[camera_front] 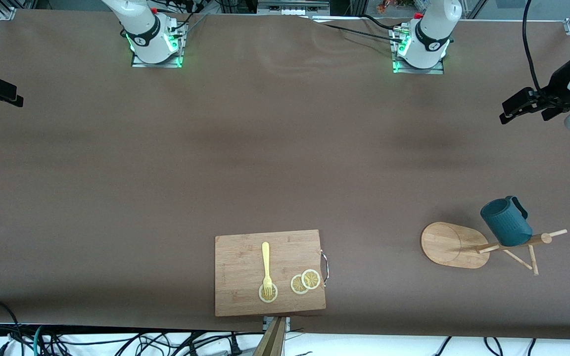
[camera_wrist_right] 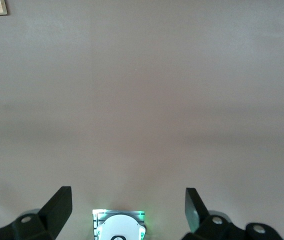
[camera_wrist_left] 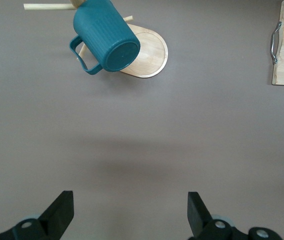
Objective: Pass cup and hang on rack
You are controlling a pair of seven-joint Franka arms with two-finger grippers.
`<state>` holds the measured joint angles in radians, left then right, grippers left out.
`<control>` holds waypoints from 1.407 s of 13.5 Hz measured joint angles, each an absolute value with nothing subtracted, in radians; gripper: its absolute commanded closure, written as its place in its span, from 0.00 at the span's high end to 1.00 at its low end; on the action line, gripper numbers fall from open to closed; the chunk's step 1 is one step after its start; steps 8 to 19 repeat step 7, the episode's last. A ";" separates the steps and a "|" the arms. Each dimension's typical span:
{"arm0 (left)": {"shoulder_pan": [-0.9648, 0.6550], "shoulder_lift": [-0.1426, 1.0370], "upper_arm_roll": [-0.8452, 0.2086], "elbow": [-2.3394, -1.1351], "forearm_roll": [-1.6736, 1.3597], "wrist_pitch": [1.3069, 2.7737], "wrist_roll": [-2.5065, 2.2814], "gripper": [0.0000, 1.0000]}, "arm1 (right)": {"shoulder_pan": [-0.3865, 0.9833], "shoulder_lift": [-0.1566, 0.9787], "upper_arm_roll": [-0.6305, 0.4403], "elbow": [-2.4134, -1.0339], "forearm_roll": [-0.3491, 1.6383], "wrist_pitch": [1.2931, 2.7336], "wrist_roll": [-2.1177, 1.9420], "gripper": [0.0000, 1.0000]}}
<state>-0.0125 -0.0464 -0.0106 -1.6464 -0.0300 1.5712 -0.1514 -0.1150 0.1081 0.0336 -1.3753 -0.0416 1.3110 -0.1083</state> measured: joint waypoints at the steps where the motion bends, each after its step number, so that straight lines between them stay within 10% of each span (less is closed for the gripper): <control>1: -0.014 -0.048 -0.012 -1.647 -0.030 1.571 -0.151 1.00 | -0.115 0.108 0.034 -1.375 -0.042 1.311 -0.108 1.00; 19: -0.015 -0.061 -0.016 -1.647 -0.030 1.567 -0.075 1.00 | -0.115 0.108 0.034 -1.375 -0.042 1.311 -0.108 1.00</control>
